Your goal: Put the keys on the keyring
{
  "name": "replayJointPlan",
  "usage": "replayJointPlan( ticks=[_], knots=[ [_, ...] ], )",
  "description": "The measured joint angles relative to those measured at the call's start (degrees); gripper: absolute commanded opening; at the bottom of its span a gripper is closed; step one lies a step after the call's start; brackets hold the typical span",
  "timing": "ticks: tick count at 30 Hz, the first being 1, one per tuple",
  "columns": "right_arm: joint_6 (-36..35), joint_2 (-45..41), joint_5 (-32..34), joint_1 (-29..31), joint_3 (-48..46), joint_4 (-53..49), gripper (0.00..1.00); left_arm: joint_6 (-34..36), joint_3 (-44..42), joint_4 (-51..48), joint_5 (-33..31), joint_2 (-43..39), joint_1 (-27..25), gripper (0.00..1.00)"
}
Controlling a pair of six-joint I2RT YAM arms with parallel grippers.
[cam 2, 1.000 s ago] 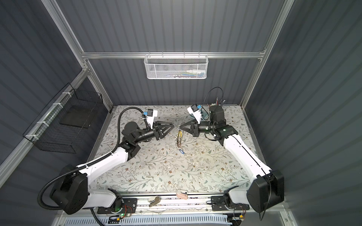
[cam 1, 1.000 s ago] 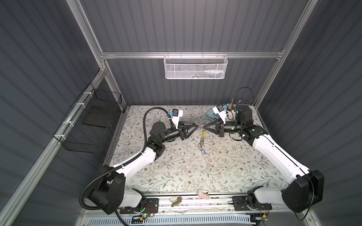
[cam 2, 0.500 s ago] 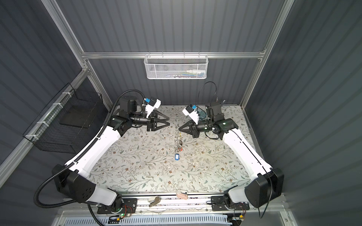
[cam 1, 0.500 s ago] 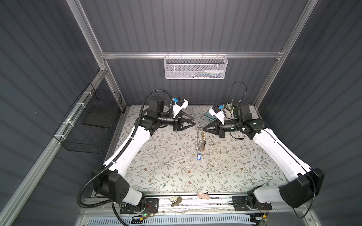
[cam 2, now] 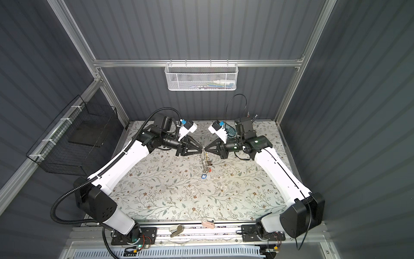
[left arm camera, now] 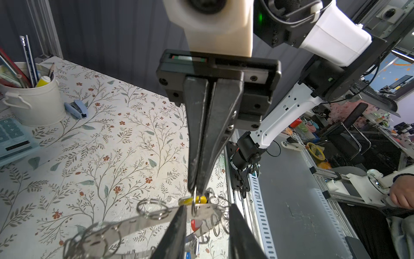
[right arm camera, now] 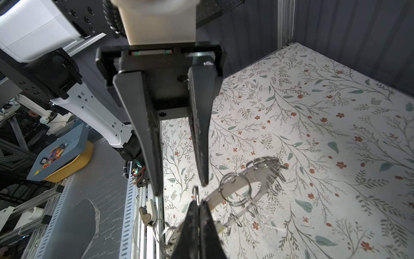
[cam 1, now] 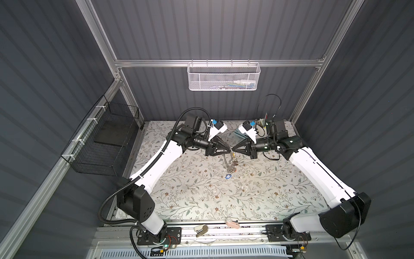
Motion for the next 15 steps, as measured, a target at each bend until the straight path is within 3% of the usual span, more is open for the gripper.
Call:
replayJointPlan(
  ticks=[15],
  knots=[
    [0.2, 0.6, -1.4, 0.2, -0.4, 0.7, 0.00, 0.1, 0.9, -0.9, -0.5, 1.2, -0.5, 0.10]
  ],
)
